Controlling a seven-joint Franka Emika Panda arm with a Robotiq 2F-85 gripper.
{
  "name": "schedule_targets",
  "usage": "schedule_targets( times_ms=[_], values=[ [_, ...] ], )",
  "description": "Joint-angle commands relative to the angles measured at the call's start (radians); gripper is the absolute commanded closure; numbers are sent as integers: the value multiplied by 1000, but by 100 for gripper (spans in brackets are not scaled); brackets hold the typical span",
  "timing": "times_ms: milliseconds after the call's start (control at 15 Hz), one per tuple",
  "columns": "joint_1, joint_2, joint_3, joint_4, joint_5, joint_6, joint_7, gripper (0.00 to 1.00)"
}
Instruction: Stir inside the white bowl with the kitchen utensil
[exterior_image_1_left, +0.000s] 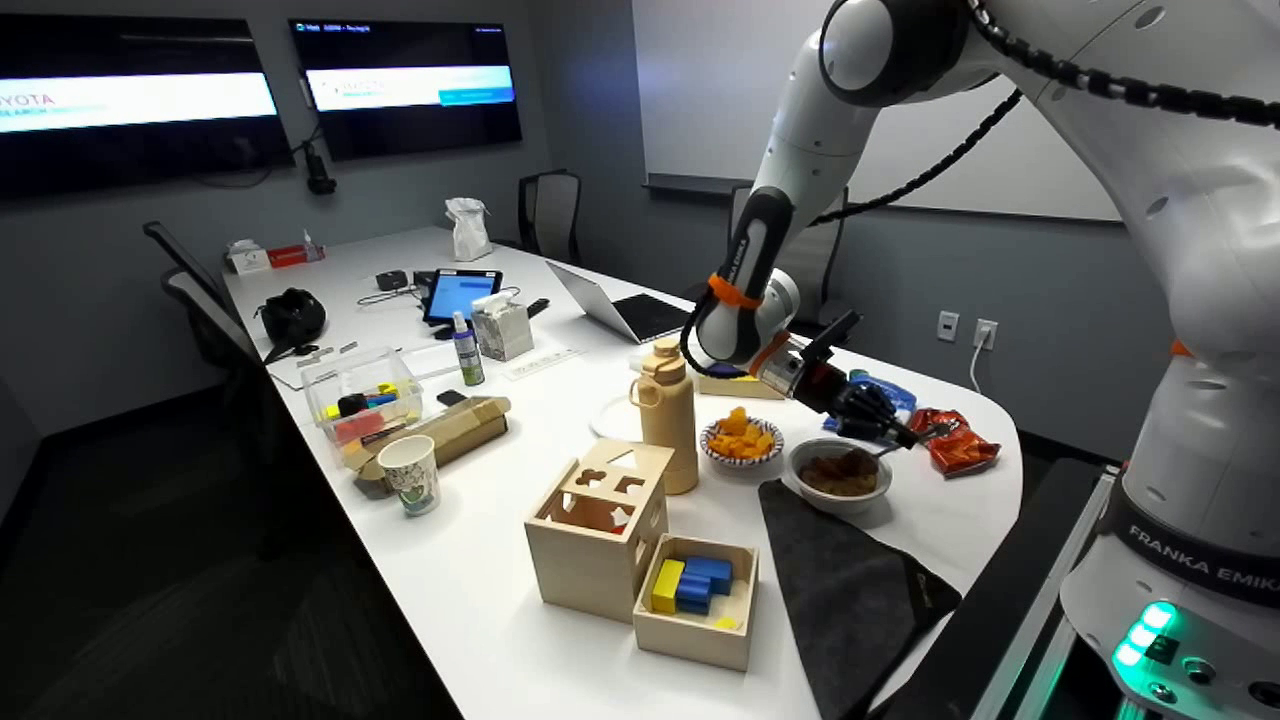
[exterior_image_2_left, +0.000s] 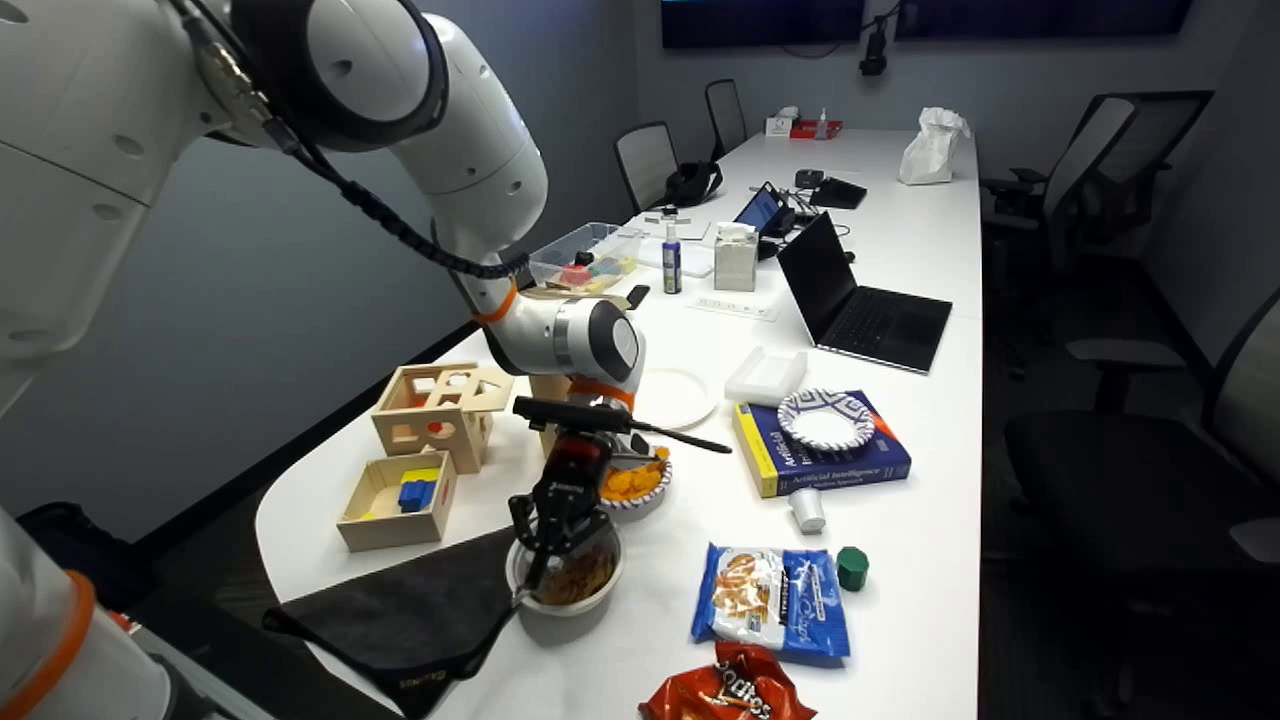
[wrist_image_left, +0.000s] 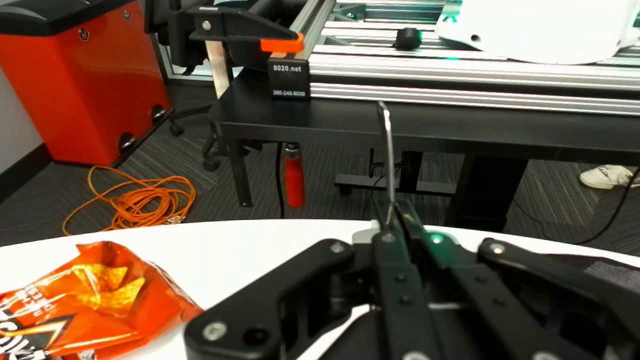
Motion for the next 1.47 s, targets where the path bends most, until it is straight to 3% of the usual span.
schedule_targets(
  times_ms=[0,467,733,1133,1400],
  values=[
    [-5,-38,14,-52,-50,1,-72,99],
    [-19,-16,14,-52,-94,-85,-177,99],
    [-17,-17,-7,-43,-17,-129,-31,99],
    [-9,-25,-17,-59,79,-14,164,99],
    [-15,-28,-5,-68,78,52,125,99]
  ],
)
